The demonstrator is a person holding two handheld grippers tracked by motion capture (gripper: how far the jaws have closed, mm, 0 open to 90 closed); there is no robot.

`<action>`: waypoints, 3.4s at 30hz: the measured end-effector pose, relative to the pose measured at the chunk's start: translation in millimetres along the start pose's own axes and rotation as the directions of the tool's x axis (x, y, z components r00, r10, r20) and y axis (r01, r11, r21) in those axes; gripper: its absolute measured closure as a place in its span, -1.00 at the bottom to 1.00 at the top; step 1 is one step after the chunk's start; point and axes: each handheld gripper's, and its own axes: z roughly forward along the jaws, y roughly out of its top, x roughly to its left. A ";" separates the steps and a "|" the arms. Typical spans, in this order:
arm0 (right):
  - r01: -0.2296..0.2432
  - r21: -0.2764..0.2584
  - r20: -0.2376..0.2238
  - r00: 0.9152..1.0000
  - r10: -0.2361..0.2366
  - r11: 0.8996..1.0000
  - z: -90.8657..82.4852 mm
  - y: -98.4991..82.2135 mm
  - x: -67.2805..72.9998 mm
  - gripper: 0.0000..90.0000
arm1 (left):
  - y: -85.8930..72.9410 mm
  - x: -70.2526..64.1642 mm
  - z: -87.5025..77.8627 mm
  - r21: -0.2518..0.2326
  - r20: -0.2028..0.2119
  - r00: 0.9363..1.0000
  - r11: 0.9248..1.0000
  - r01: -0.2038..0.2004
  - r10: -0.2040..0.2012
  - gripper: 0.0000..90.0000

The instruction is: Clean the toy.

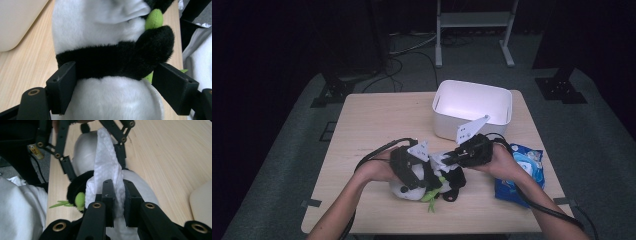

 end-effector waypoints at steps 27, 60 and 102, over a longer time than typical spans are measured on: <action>-0.037 0.016 -0.007 0.999 0.037 0.999 -9.3 -20.9 -2.2 0.78 | 46.5 -1.6 10.0 0.032 -0.034 0.998 0.998 -0.054 0.055 -0.82; -0.030 0.023 0.027 0.999 0.029 0.999 -31.8 -39.4 7.7 0.78 | 57.7 3.7 23.0 0.088 -0.059 0.995 0.993 -0.081 0.086 -0.83; -0.059 0.022 0.048 0.997 0.058 0.998 -18.3 -28.9 -9.2 0.77 | -5.3 11.2 -11.5 0.013 -0.104 0.994 1.000 0.022 -0.020 -0.71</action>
